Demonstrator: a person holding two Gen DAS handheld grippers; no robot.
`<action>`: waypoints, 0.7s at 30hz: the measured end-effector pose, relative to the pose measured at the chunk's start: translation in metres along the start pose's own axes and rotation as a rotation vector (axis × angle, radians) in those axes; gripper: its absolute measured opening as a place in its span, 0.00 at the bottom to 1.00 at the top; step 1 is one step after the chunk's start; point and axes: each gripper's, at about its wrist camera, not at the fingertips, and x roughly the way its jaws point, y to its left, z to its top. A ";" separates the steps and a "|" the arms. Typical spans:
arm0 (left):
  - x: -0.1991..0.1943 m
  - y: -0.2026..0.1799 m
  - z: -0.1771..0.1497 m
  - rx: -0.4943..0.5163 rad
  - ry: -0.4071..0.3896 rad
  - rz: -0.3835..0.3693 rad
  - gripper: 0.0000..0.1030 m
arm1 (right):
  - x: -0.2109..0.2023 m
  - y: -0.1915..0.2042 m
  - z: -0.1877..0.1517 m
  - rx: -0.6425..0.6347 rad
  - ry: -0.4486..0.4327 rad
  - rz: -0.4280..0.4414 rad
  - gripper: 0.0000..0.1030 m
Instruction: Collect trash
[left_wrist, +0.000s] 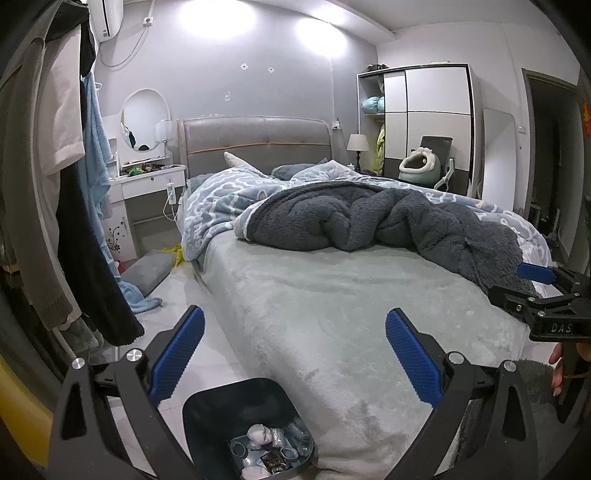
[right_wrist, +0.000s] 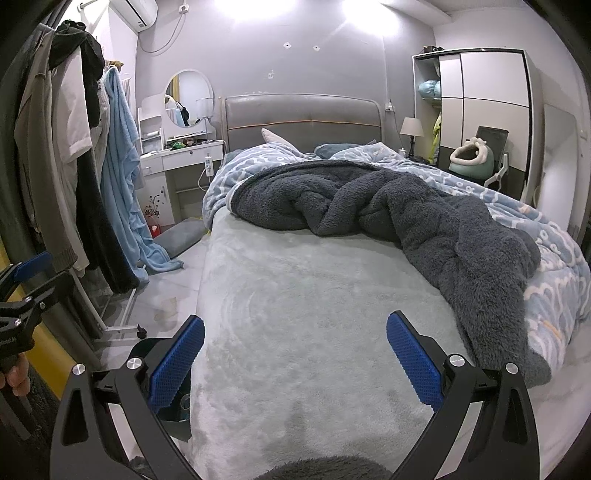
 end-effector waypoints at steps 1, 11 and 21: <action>0.000 0.000 0.000 0.000 0.000 0.000 0.97 | 0.000 0.000 0.000 0.001 0.000 0.000 0.97; 0.001 0.001 0.001 -0.003 0.001 0.001 0.97 | -0.001 0.000 0.000 0.002 0.000 0.002 0.97; 0.001 0.001 0.001 -0.004 0.002 0.003 0.97 | -0.001 0.000 0.000 0.002 0.000 0.001 0.97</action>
